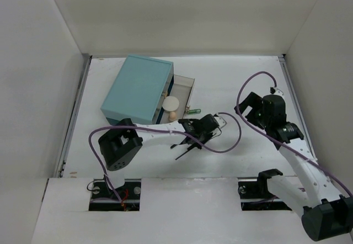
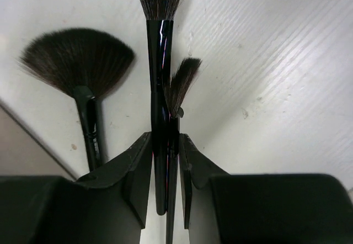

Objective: Organize the makeup

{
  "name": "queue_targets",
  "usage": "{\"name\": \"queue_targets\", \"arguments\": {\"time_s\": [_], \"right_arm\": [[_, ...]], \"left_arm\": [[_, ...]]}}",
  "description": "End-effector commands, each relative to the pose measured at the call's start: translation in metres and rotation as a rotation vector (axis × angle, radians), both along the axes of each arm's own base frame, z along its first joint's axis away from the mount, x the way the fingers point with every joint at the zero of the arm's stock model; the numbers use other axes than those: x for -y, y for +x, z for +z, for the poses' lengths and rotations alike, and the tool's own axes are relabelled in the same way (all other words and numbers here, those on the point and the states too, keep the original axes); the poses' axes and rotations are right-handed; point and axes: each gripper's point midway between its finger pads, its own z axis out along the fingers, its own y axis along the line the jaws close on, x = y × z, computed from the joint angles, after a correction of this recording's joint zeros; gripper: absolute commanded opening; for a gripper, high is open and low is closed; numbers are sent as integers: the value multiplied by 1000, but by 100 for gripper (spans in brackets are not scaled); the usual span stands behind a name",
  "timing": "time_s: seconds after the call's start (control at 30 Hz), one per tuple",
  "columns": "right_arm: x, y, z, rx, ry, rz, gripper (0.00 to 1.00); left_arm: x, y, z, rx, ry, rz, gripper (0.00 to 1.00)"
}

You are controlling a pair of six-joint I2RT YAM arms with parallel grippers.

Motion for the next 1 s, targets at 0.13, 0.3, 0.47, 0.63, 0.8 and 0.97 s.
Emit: {"name": "queue_targets", "arguments": {"time_s": [0.13,0.3,0.47,0.63,0.8,0.97], "right_arm": [[-7,6,8,39,4,28,100],[-28,5,-5,-8,-8,98,100],[-58,3,-19,-69,19,145,100],[-100,-3,-29,-137,107,151,100],[-139,-3,-49,-215,133,108,96],[-168,0,-54,-239,138,98,91]], "left_arm": [[16,28,137,185,-294,51,2],[-29,81,171,271,-344,244,3],[-74,130,178,334,-332,403,4],[-95,163,150,301,-286,484,5],[-102,176,128,267,-248,516,15],[-103,176,140,277,-270,524,46]]}}
